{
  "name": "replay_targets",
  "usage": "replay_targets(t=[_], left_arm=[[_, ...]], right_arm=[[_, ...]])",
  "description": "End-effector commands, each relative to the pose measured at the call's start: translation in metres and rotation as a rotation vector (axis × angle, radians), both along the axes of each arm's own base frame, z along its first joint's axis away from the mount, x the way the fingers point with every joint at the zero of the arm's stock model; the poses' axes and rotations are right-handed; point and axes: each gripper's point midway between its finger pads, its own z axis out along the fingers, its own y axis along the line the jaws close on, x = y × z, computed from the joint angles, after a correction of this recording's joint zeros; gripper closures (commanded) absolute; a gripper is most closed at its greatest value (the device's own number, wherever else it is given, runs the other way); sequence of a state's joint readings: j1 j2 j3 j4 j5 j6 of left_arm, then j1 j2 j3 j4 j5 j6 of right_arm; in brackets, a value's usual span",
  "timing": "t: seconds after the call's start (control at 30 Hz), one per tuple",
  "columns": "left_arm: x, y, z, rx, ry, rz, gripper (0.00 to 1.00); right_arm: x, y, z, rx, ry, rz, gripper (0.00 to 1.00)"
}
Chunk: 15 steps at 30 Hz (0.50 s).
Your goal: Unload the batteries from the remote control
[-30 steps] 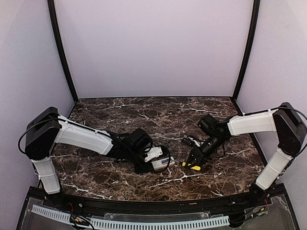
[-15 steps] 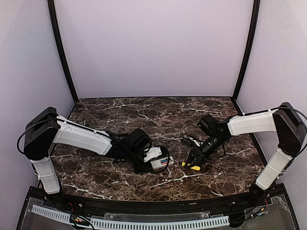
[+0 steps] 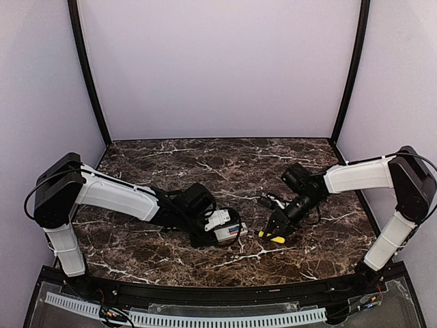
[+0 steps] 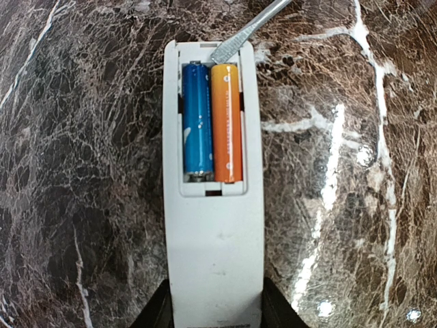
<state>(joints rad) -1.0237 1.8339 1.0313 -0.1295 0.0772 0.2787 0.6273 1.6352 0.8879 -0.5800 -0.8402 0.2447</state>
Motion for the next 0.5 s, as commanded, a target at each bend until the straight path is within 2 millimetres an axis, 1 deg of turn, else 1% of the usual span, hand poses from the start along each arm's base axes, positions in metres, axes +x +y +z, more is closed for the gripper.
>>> replay_targets(t=[0.0,0.47], left_arm=[[0.005,-0.007,0.000,-0.029,-0.037,-0.011,0.99],[0.004,-0.009,0.001,-0.035,-0.035,-0.014,1.00]], right_arm=[[-0.016,0.041,0.049,0.314,-0.058,0.175,1.00],[-0.019,0.049,0.059,0.334,-0.071,0.199,1.00]])
